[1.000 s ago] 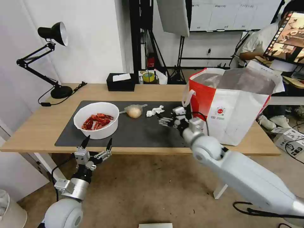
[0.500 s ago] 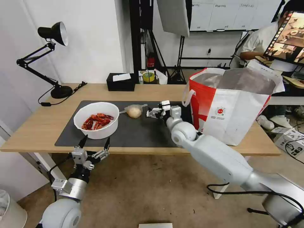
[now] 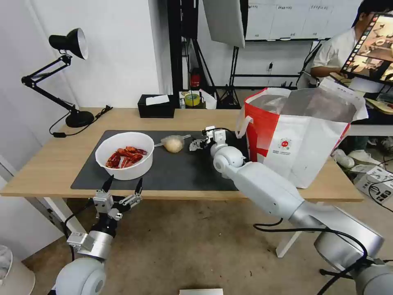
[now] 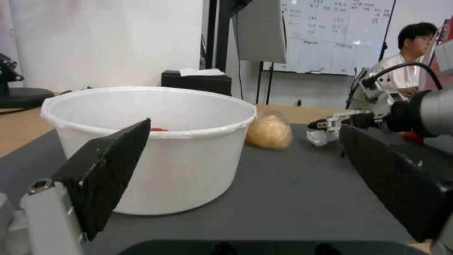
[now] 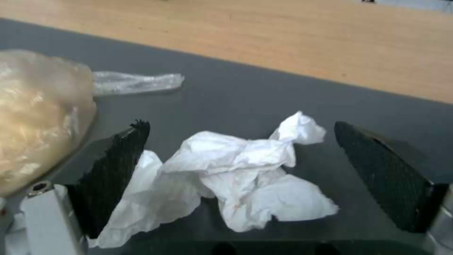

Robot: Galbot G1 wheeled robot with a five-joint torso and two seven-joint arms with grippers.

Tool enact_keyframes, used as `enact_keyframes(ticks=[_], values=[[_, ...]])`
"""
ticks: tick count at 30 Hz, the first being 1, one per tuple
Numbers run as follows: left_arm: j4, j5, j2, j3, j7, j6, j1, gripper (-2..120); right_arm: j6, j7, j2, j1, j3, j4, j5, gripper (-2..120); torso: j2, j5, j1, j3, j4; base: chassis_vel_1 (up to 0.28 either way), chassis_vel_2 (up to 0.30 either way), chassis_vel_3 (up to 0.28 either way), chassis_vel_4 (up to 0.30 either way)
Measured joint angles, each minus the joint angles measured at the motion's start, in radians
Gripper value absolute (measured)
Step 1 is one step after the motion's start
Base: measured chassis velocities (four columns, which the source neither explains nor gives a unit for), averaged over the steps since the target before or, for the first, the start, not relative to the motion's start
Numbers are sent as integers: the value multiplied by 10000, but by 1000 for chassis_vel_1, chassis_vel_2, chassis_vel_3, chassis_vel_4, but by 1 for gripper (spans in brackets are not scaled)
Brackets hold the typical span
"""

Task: Pick up the trash from the table and place it into the takeout bag.

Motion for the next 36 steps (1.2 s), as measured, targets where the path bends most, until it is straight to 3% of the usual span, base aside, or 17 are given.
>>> enact_keyframes(ticks=[22,36], values=[[8,-73,31,69,0,-79,-3,100,-132,-727,423,112,6,-803,-266,100,1,0,0,0,0,0,0,0,0],[-74,-31,-39,-3,0,-247,130,100,-248,-561,728,290,122,-858,67,100,1,0,0,-1,0,0,0,0,0]])
